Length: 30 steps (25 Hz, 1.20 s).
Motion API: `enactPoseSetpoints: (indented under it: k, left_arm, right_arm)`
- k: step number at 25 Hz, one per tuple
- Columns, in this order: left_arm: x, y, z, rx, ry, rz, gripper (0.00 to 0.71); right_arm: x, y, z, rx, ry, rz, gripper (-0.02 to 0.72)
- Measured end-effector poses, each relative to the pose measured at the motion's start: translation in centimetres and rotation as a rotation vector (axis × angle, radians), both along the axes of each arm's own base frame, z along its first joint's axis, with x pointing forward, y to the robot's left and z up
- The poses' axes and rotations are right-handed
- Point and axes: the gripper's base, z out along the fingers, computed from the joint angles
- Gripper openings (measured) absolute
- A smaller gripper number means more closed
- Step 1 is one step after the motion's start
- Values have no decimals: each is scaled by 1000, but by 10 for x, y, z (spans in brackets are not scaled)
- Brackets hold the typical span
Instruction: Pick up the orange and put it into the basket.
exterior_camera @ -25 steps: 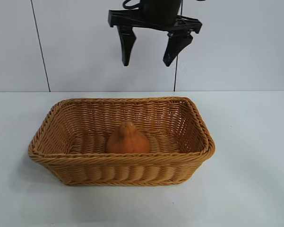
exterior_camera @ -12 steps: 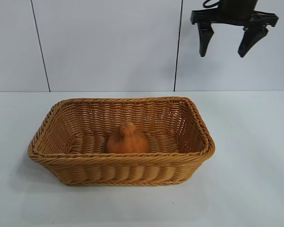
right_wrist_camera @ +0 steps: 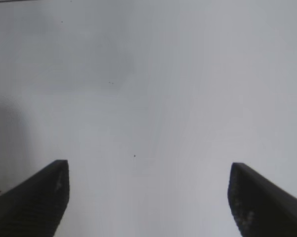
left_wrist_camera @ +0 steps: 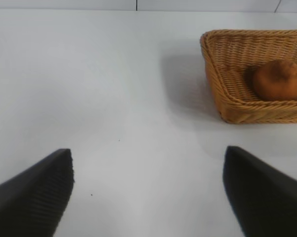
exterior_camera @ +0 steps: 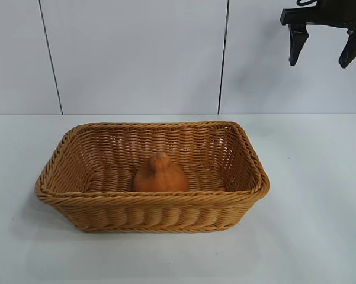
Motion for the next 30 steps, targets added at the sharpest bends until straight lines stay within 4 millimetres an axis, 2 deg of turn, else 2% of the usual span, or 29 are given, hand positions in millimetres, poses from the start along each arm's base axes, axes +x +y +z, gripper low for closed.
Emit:
enactPoseSetpoints:
  k: [4, 6, 13, 18, 23, 30]
  left_arm:
    - [0, 0, 0, 0, 0, 0, 589]
    - [0, 0, 0, 0, 0, 0, 589]
    - [0, 0, 0, 0, 0, 0, 589]
    - [0, 0, 0, 0, 0, 0, 589]
    - [0, 0, 0, 0, 0, 0, 589]
    - [0, 0, 0, 0, 0, 0, 589]
  right_arm:
    - [-26, -3, 10, -5, 27, 7, 605]
    - [-45, -4, 16, -9, 45, 15, 608]
    - [-136, -13, 18, -10, 142, 23, 608]
    - [-211, -20, 6, -12, 206, 23, 608]
    - [-279, -26, -10, -10, 216, 24, 608]
    - [-345, -33, -26, 8, 2, 33, 608]
